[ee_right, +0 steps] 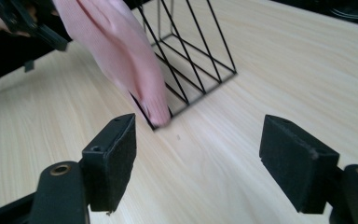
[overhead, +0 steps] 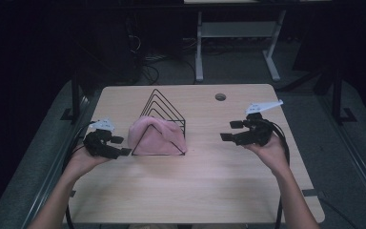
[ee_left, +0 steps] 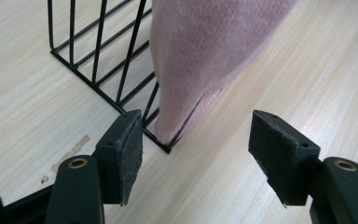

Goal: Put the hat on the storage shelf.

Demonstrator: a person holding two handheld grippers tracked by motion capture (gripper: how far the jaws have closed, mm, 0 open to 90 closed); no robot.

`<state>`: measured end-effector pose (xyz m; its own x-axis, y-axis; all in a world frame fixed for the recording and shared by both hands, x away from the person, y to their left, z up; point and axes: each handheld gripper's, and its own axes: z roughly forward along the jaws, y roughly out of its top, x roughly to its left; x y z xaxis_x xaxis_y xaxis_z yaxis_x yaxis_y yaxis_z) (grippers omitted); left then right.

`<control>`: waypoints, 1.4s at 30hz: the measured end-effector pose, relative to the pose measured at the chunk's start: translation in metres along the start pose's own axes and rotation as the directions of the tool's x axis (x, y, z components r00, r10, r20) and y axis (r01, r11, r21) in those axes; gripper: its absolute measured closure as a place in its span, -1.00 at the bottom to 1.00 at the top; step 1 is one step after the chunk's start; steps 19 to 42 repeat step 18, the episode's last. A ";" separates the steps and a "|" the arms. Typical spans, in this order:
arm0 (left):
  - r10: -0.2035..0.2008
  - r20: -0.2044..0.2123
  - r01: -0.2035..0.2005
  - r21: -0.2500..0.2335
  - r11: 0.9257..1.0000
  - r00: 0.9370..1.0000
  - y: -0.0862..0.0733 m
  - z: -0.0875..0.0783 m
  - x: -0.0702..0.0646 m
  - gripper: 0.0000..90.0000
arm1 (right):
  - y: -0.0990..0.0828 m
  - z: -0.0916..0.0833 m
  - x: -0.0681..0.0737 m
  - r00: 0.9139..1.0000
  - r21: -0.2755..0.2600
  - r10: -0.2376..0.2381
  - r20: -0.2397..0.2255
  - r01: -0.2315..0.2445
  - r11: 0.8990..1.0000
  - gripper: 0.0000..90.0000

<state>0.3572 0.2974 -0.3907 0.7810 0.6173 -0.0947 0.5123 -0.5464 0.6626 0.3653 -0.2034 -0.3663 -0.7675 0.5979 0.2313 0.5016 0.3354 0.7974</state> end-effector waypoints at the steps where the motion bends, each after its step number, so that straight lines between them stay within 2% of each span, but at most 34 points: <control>1: 0.006 -0.002 -0.006 0.003 1.000 1.000 -0.001 -0.001 0.000 -0.24 | -0.007 -0.004 -0.002 1.000 0.001 0.005 0.009 -0.005 1.000 -0.41; 2: 0.002 -0.005 -0.002 -0.006 1.000 1.000 -0.003 -0.002 -0.001 -0.26 | -0.017 -0.010 -0.003 1.000 0.006 0.018 0.021 -0.018 1.000 -0.41; 3: 0.002 -0.005 -0.002 -0.006 1.000 1.000 -0.003 -0.002 -0.001 -0.26 | -0.017 -0.010 -0.003 1.000 0.006 0.018 0.021 -0.018 1.000 -0.41; 5: -0.002 -0.012 0.002 -0.001 1.000 1.000 -0.007 -0.004 -0.004 -0.27 | -0.035 -0.020 -0.005 0.999 0.010 0.033 0.044 -0.034 0.999 -0.42; 6: -0.002 -0.012 0.002 -0.001 1.000 1.000 -0.007 -0.004 -0.004 -0.27 | -0.035 -0.020 -0.005 0.999 0.010 0.033 0.044 -0.034 0.999 -0.42; 8: -0.012 -0.017 0.012 -0.016 1.000 1.000 -0.010 -0.005 -0.007 -0.29 | -0.054 -0.027 -0.005 0.997 0.007 0.054 0.058 -0.054 0.999 -0.43; 13: -0.016 -0.022 0.016 -0.029 0.999 1.000 -0.014 -0.007 -0.013 -0.31 | -0.076 -0.035 -0.004 0.994 -0.002 0.088 0.069 -0.088 0.996 -0.46; 14: -0.017 -0.023 0.016 -0.030 0.999 1.000 -0.016 -0.008 -0.014 -0.33 | -0.086 -0.039 -0.003 0.992 0.001 0.099 0.081 -0.099 0.995 -0.49; 16: -0.043 -0.020 0.042 -0.048 0.998 0.999 -0.021 -0.009 -0.017 -0.35 | -0.090 -0.042 -0.001 0.990 0.004 0.102 0.092 -0.103 0.995 -0.50; 18: -0.083 -0.007 0.081 -0.109 0.991 0.997 -0.031 -0.009 -0.022 -0.37 | -0.100 -0.046 0.005 0.988 0.007 0.097 0.117 -0.099 0.995 -0.51; 42: -0.083 -0.007 0.081 -0.109 0.991 0.997 -0.031 -0.009 -0.022 -0.37 | -0.100 -0.046 0.005 0.988 0.007 0.097 0.117 -0.099 0.995 -0.51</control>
